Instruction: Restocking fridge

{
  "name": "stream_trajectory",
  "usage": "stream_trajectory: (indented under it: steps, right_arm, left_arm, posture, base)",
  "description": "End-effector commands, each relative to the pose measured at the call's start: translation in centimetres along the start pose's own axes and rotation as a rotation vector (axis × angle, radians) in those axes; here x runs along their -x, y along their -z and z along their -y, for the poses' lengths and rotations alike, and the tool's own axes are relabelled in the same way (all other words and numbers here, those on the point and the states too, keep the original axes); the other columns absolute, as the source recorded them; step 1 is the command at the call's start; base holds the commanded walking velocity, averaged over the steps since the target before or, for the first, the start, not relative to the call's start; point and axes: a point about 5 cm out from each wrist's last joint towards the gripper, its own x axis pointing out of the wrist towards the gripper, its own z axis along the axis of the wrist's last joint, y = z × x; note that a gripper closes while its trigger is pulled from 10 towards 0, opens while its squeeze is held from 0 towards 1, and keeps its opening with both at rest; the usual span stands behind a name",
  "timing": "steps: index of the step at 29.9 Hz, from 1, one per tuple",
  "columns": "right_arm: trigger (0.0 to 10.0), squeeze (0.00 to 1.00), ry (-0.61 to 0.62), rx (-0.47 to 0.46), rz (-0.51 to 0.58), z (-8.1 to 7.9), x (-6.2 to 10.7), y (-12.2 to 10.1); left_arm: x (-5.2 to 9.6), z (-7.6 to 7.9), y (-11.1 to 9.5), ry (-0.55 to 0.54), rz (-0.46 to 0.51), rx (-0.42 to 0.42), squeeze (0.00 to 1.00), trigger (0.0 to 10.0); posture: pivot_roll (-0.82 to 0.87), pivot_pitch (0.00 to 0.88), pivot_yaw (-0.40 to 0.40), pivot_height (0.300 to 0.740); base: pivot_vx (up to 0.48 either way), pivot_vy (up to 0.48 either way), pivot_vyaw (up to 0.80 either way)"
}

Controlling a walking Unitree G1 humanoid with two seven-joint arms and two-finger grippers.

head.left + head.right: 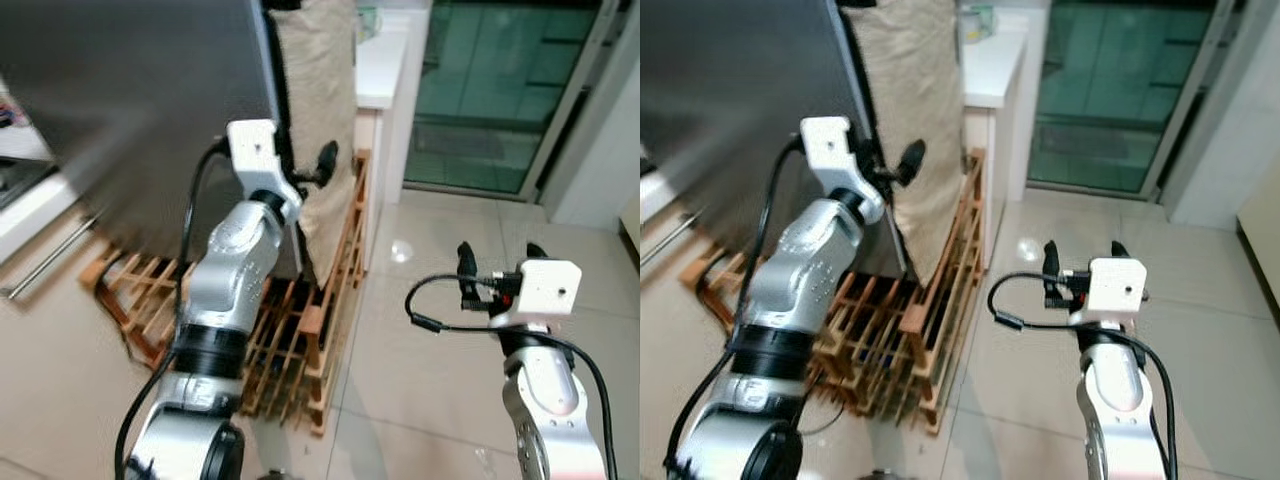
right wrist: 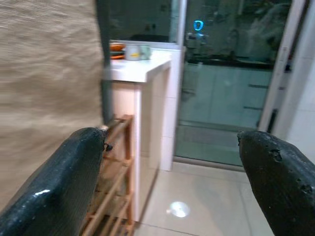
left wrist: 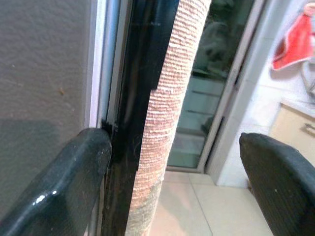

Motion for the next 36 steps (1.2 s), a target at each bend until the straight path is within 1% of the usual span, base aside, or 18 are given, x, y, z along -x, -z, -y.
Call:
stream_trajectory:
  steps: [1,4,5,8,10,12,13,15,16,17,20,23,25,26,28,29,32,36]
  right_arm:
    - [10.0,0.0,0.0,0.006,0.008,-0.2,-0.3,-0.1]
    - [10.0,0.0,0.021,0.006,0.016,-0.1,-0.3,-0.2]
    - [10.0,0.0,0.021,0.006,0.016,-0.1,-0.3,-0.2]
    - [10.0,0.0,0.047,0.011,0.009,0.2,0.1,-0.1]
    - [10.0,0.0,0.059,0.016,0.001,0.5,0.4,0.1]
    - [10.0,0.0,0.068,0.02,-0.001,0.8,0.7,0.2]
    - [10.0,0.0,0.085,0.031,-0.005,1.1,0.9,0.2]
    - [10.0,0.0,0.096,0.032,-0.007,1.3,1.0,0.2]
    - [10.0,0.0,0.105,0.033,-0.012,1.5,1.1,0.3]
    - [10.0,0.0,0.105,0.033,-0.012,1.5,1.1,0.3]
    - [10.0,0.0,0.106,0.024,-0.019,1.5,1.0,0.4]
    - [10.0,0.0,0.111,-0.007,-0.037,1.7,0.6,0.7]
    - [10.0,0.0,0.114,-0.02,-0.046,1.9,0.0,0.9]
    - [10.0,0.0,0.114,-0.02,-0.046,1.9,0.0,0.9]
    - [10.0,0.0,0.107,-0.025,-0.05,1.9,-0.7,1.0]
    - [10.0,0.0,0.107,-0.025,-0.05,1.9,-0.7,1.0]
    - [10.0,0.0,0.066,-0.032,-0.041,1.2,-2.1,0.8]
    - [10.0,0.0,0.043,-0.037,-0.034,0.9,-2.9,0.7]
  left_arm:
    - [-1.1,5.7,2.2,0.29,-0.106,0.035,0.0,10.0]
    - [-1.8,11.8,2.2,0.539,-0.095,0.135,0.0,10.0]
    - [-1.8,11.8,2.2,0.539,-0.095,0.135,0.0,10.0]
    - [-1.2,16.2,1.0,0.746,-0.029,0.276,0.0,10.0]
    - [-0.6,17.5,0.0,0.853,0.016,0.375,0.0,10.0]
    - [0.1,17.7,-1.0,0.929,0.057,0.427,0.0,10.0]
    - [0.6,16.6,-1.5,0.933,0.096,0.363,0.0,10.0]
    - [0.7,15.5,-1.5,0.895,0.108,0.33,0.0,10.0]
    - [0.4,12.3,-1.3,0.745,0.119,0.274,0.0,10.0]
    - [0.4,12.3,-1.3,0.745,0.119,0.274,0.0,10.0]
    - [0.7,7.8,-1.2,0.554,0.136,0.19,0.0,10.0]
    - [2.4,1.9,-1.1,0.28,0.142,0.105,0.0,10.0]
    - [4.3,-2.8,-0.5,0.009,0.122,0.019,0.0,10.0]
    - [4.3,-2.8,-0.5,0.009,0.122,0.019,0.0,10.0]
    - [6.2,-6.2,0.1,-0.196,0.092,-0.05,0.0,10.0]
    - [6.2,-6.2,0.1,-0.196,0.092,-0.05,0.0,10.0]
    - [9.7,-9.9,1.9,-0.467,0.0,-0.176,0.0,10.0]
    - [11.4,-11.2,2.9,-0.591,-0.06,-0.24,0.0,10.0]
  posture:
    - [-0.17,0.0,0.116,0.74]
    - [-0.21,0.0,0.136,0.74]
    - [-0.21,0.0,0.136,0.74]
    - [-0.25,0.0,0.145,0.74]
    - [-0.25,0.0,0.145,0.74]
    - [-0.26,0.0,0.152,0.74]
    - [-0.27,0.0,0.151,0.74]
    - [-0.26,0.0,0.151,0.74]
    - [-0.26,0.0,0.148,0.74]
    - [-0.26,0.0,0.148,0.74]
    - [-0.25,0.0,0.147,0.74]
    - [-0.2,0.0,0.129,0.74]
    - [-0.17,0.0,0.113,0.74]
    - [-0.17,0.0,0.113,0.74]
    - [-0.15,0.0,0.102,0.74]
    - [-0.15,0.0,0.102,0.74]
    - [-0.11,0.0,0.088,0.74]
    - [-0.1,0.0,0.087,0.74]
  base:
    - [0.0,0.0,0.0]
    - [0.0,0.0,0.0]
    - [0.0,0.0,0.0]
    - [0.0,0.0,0.0]
    - [0.0,0.0,0.0]
    - [0.0,0.0,0.0]
    - [0.0,0.0,0.0]
    - [0.0,0.0,0.0]
    - [0.0,0.0,0.0]
    - [0.0,0.0,0.0]
    - [0.0,0.0,0.0]
    - [0.0,0.0,0.0]
    - [0.0,0.0,0.0]
    - [0.0,0.0,0.0]
    - [0.0,0.0,0.0]
    - [0.0,0.0,0.0]
    - [0.0,0.0,0.0]
    - [0.0,0.0,0.52]
